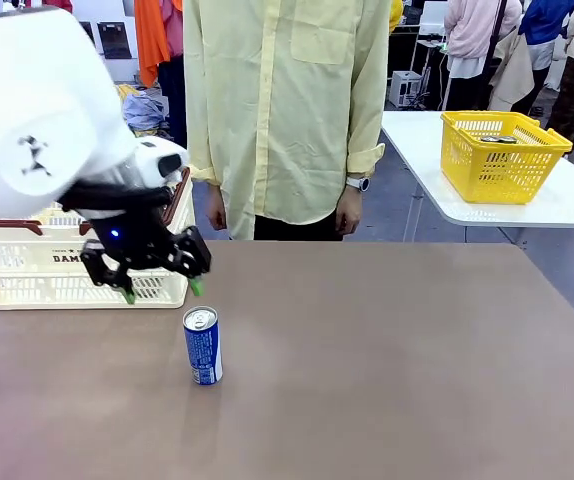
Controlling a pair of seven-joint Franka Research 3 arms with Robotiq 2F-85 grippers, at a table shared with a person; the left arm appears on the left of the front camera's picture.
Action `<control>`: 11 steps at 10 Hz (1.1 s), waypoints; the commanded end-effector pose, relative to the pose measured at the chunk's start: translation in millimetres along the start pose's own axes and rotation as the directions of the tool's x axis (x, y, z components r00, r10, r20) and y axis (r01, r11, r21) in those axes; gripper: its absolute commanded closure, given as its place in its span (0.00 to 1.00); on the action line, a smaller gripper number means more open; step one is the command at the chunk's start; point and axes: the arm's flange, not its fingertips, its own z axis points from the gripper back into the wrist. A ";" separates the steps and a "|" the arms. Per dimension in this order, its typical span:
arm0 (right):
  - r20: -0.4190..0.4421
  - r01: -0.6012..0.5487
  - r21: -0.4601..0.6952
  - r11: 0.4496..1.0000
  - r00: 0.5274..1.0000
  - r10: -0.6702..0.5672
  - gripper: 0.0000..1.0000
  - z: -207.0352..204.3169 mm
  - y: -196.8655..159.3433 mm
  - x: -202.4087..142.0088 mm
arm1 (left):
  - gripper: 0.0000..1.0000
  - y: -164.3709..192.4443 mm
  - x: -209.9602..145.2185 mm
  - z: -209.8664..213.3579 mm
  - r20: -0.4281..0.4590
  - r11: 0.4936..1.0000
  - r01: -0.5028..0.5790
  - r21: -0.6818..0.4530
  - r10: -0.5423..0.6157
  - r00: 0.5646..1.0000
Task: Place the drinks into the Shopping basket.
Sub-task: Pick up one drink and place it into the Shopping basket.
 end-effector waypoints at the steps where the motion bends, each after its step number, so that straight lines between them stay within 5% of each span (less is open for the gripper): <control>1: -0.007 -0.018 -0.017 1.000 1.000 0.018 0.00 2.2 -3.1 -2.3 | 0.00 -16.9 13.2 -19.2 0.009 0.997 0.010 0.077 -0.010 1.000; 6: -0.007 -0.018 -0.017 1.000 1.000 0.018 0.00 2.2 -3.1 -2.3 | 0.00 -44.4 60.2 -61.9 -0.104 0.992 0.060 0.110 -0.049 0.993; 11: -0.007 -0.018 -0.017 1.000 1.000 0.018 0.00 2.2 -3.1 -2.3 | 0.00 -33.7 64.0 -95.1 -0.196 0.994 0.030 0.107 -0.008 0.981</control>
